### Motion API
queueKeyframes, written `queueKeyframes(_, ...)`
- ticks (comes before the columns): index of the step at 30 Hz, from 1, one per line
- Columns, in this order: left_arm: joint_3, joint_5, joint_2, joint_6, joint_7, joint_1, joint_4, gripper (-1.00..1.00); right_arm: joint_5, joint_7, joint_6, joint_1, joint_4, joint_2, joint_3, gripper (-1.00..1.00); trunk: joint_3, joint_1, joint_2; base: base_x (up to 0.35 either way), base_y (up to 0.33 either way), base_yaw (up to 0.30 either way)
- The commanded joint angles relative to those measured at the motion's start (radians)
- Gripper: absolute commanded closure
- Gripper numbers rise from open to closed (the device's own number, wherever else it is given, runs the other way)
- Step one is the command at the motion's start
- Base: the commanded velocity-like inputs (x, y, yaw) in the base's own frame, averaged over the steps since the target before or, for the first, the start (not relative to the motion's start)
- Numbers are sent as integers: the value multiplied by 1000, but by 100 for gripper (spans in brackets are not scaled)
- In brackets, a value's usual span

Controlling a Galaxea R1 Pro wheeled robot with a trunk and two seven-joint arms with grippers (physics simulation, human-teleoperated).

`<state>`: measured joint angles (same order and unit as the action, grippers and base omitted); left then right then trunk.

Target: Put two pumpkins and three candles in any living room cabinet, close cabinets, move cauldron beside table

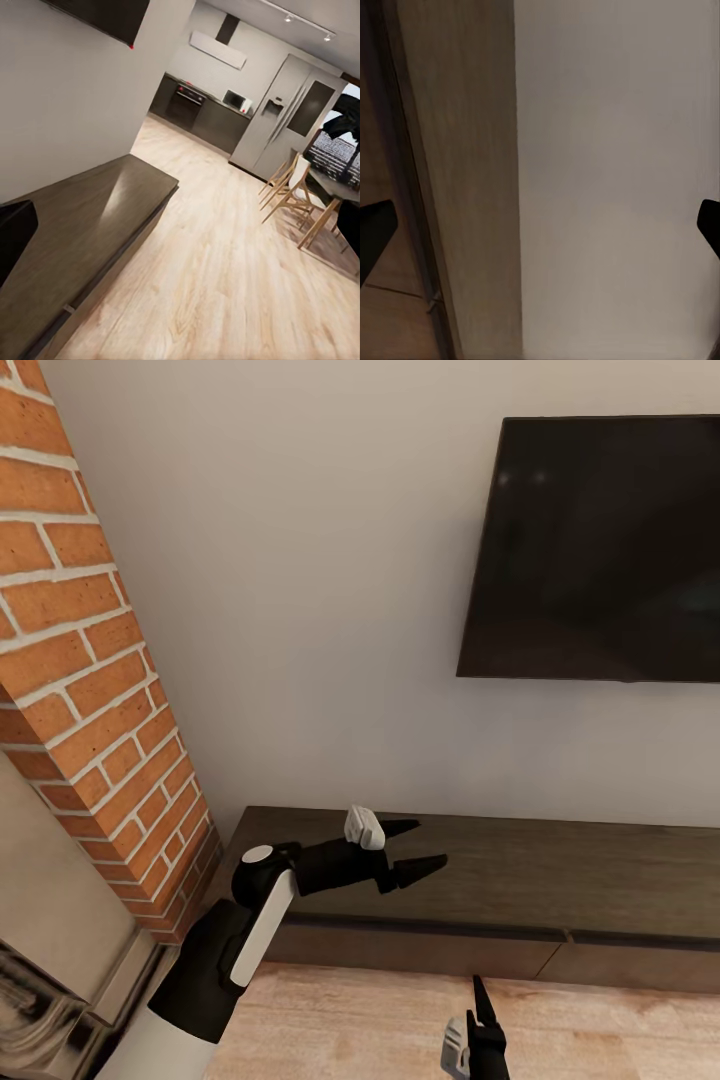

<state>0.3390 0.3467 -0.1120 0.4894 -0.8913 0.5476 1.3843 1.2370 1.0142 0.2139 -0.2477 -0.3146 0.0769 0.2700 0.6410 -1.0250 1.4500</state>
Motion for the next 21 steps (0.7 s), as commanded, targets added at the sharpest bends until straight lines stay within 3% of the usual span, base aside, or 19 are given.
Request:
queueKeyframes(1, 0, 0, 0, 0, 0, 0, 0, -100, 0, 0, -1, 0, -1, 0, 0, -100, 0, 0, 0, 0, 0, 0)
queueKeyframes(9, 0, 1, 1, -1, -1, 0, 1, -100, 0, -4, -5, -38, 0, 0, 0, -100, 0, 0, 0, 0, 0, 0)
queueKeyframes(21, 0, 0, 2, -2, -2, 0, 1, -100, 2, -6, -5, -80, 2, 0, 1, -100, 38, -46, 84, 0, 0, 0)
